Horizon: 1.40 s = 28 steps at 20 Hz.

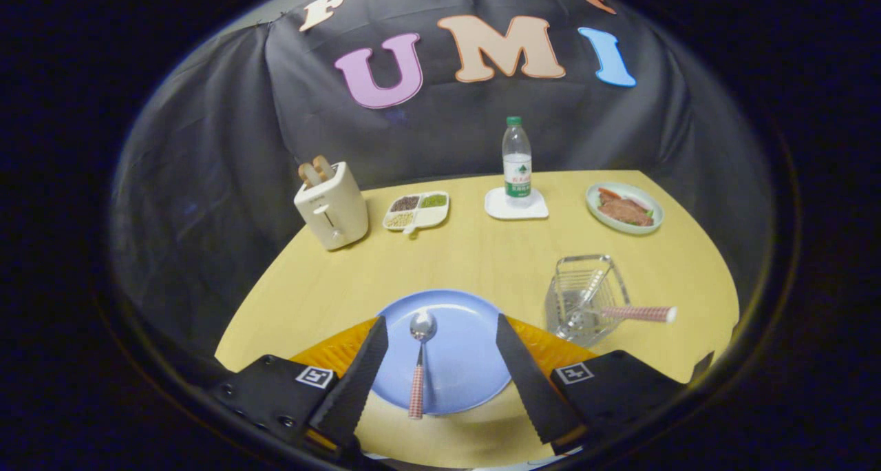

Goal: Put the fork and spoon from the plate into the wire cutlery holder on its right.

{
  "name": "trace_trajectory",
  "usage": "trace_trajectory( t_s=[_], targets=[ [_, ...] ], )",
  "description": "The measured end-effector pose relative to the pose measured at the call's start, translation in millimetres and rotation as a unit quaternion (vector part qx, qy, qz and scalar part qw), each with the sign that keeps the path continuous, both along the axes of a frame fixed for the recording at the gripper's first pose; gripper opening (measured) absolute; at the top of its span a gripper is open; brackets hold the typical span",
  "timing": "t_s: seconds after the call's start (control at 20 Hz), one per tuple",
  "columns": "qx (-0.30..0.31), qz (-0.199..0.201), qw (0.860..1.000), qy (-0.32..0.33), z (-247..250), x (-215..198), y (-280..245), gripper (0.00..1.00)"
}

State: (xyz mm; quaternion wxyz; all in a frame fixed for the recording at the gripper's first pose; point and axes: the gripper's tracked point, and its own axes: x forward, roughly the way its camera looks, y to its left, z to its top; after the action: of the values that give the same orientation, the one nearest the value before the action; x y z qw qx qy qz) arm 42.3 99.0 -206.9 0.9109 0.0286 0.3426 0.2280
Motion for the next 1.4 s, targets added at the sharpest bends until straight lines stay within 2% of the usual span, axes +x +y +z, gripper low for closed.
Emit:
trace_trajectory(
  t_s=[0.35, 0.6, 0.8, 1.15, 1.3, 1.4],
  targets=[
    [-0.046, 0.018, 0.998, 0.025, -70, -28, 21, 0.99],
    [-0.082, 0.024, 0.996, 0.026, -96, -33, 20, 0.98],
    [-0.085, 0.018, 0.996, 0.029, -107, -40, 24, 0.97],
    [-0.117, 0.033, 0.992, 0.018, -115, -44, 26, 0.23],
    [-0.121, 0.025, 0.992, 0.026, -114, -43, 26, 0.13],
    [-0.121, 0.018, 0.992, 0.027, -114, -40, 25, 0.13]
  ],
)
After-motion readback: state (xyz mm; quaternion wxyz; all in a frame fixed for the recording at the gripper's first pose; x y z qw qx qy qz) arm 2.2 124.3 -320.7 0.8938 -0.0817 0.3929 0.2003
